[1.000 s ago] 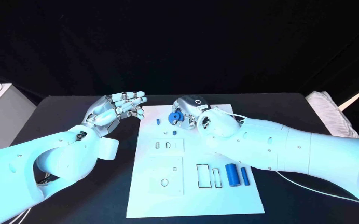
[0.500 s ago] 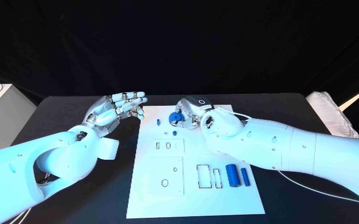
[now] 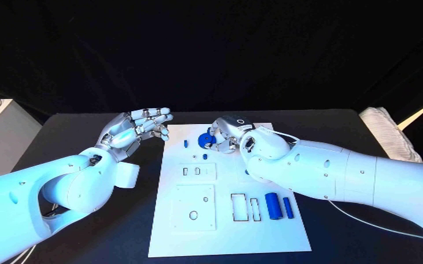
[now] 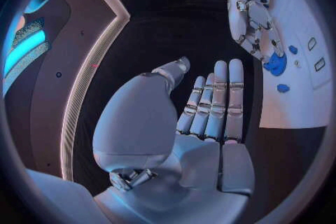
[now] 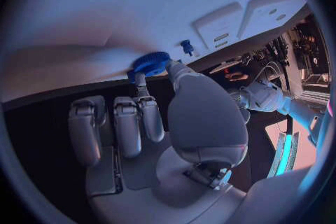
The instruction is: Assemble the parts on the task board
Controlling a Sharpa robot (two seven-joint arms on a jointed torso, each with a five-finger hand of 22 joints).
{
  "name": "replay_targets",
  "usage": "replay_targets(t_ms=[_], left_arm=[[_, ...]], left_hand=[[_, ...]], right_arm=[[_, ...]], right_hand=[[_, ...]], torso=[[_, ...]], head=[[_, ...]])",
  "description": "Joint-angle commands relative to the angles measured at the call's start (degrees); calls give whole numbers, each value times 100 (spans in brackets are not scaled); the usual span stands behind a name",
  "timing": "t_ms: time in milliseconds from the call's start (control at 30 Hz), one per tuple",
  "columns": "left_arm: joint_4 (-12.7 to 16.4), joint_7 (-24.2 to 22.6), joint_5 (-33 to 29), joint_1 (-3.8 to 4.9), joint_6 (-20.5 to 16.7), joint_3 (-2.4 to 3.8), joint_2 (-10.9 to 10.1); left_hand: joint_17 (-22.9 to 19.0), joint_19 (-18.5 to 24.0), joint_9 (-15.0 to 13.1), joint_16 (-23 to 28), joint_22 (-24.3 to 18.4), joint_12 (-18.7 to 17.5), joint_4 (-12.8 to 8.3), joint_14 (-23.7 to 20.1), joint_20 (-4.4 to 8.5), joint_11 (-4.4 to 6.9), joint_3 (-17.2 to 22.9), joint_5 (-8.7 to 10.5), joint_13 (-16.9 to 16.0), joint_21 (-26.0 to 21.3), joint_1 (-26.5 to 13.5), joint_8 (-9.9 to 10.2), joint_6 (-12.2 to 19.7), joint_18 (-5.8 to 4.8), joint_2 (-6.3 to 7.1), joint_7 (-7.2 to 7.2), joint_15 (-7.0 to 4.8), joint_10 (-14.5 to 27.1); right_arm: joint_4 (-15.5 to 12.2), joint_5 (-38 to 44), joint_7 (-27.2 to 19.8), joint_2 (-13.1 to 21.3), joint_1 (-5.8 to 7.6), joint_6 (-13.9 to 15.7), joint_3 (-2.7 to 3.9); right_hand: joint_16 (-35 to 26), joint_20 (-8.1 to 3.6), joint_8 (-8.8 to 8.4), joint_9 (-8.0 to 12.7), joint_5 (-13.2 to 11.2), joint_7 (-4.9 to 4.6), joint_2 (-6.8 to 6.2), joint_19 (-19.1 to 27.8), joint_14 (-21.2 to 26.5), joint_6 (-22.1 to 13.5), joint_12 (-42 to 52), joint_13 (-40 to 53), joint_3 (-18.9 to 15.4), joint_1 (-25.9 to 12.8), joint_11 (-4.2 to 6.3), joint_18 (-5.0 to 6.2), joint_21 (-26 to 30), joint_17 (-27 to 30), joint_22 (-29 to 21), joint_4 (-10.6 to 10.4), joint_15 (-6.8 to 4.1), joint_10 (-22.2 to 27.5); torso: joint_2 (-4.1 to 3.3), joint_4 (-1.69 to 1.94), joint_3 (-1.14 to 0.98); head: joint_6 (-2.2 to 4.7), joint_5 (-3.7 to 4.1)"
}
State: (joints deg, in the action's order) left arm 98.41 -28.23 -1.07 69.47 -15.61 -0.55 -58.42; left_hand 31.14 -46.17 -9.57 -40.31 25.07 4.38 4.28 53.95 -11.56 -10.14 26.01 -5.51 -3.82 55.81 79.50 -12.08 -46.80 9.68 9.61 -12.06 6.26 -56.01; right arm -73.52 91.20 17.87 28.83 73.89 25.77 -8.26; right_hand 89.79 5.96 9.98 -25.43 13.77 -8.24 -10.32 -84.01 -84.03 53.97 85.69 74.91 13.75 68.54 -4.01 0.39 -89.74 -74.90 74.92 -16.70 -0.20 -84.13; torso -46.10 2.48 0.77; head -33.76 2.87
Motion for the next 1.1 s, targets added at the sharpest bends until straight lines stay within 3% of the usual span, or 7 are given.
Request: replay_targets(t_ms=[33,233,433,600,733,867,1100], left_arm=[[14,-28,4,7,76,2,-2],[16,-29,4,7,73,2,-11],[10,-33,4,7,70,2,-25],[-12,-39,4,6,77,2,-28],[-51,-45,4,5,89,1,-22],[-102,-50,4,4,95,1,5],[-186,-53,4,2,119,-2,93]], left_hand=[[-8,40,5,-21,7,-13,-4,-31,-8,3,26,10,-7,14,-18,21,22,83,-26,-138,-9,28],[-8,40,5,-21,7,-13,-4,-31,-8,3,26,10,-7,14,-18,21,22,83,-26,-138,-9,28],[-8,40,5,-21,7,-13,-4,-31,-8,3,26,10,-7,14,-18,21,22,83,-26,-138,-9,28],[-10,48,7,-27,11,-14,1,-33,-8,1,28,10,-6,23,-28,22,26,83,-28,-141,-9,33],[-10,48,7,-27,11,-14,1,-33,-8,1,28,10,-6,23,-28,22,26,83,-28,-141,-9,33],[-11,52,7,-30,13,-14,2,-35,-9,0,29,11,-6,28,-31,23,27,83,-26,-142,-8,34],[-11,52,7,-30,13,-14,2,-35,-9,0,29,11,-6,28,-31,23,27,83,-26,-142,-8,34]], right_arm=[[-27,-62,-32,50,-21,-211,-18],[-206,-31,-45,197,-29,35,-21],[-585,-49,-153,586,-22,625,-9],[-1080,-628,-343,1188,70,1006,38],[-1352,-1493,-1069,1717,205,693,62],[-1441,-2006,-1944,2146,281,262,69],[-1224,-2286,-2558,2632,319,-284,52]], right_hand=[[21,-8,16,-1,19,-4,8,-599,-597,34,26,1142,-32,-28,29,-39,-26,-1510,1508,-7,-5,-234],[21,-9,15,0,22,-3,9,-599,-597,32,32,1148,-32,-30,29,-39,-26,-1510,1508,-3,-6,-240],[21,-18,-2,8,46,-2,-44,-599,-597,10,17,1137,-12,91,34,-39,-26,-1510,1508,46,-13,-228],[13,-16,-46,26,9,-23,-123,-599,-591,-45,-42,1090,18,353,19,-39,-26,-1487,1508,80,-4,-179],[21,-1,-108,50,-149,-58,-142,-599,-597,-125,-62,1078,84,646,-8,-39,-26,-1510,1508,153,16,-163],[21,31,-181,82,-303,-106,-204,-599,-597,-174,-78,1071,322,1276,-49,-39,-26,-1510,1508,510,52,-148],[21,59,-274,121,-261,-133,-321,-599,-597,-240,-265,919,416,1518,-74,-39,-26,-1510,1508,685,79,14]], torso=[[3,6,1],[0,9,1],[15,-10,-3],[54,-64,-24],[83,-122,-58],[114,-171,-74],[142,-183,-106]], head=[[-3,2],[7,3],[27,7],[51,18],[49,43],[54,105],[50,177]])
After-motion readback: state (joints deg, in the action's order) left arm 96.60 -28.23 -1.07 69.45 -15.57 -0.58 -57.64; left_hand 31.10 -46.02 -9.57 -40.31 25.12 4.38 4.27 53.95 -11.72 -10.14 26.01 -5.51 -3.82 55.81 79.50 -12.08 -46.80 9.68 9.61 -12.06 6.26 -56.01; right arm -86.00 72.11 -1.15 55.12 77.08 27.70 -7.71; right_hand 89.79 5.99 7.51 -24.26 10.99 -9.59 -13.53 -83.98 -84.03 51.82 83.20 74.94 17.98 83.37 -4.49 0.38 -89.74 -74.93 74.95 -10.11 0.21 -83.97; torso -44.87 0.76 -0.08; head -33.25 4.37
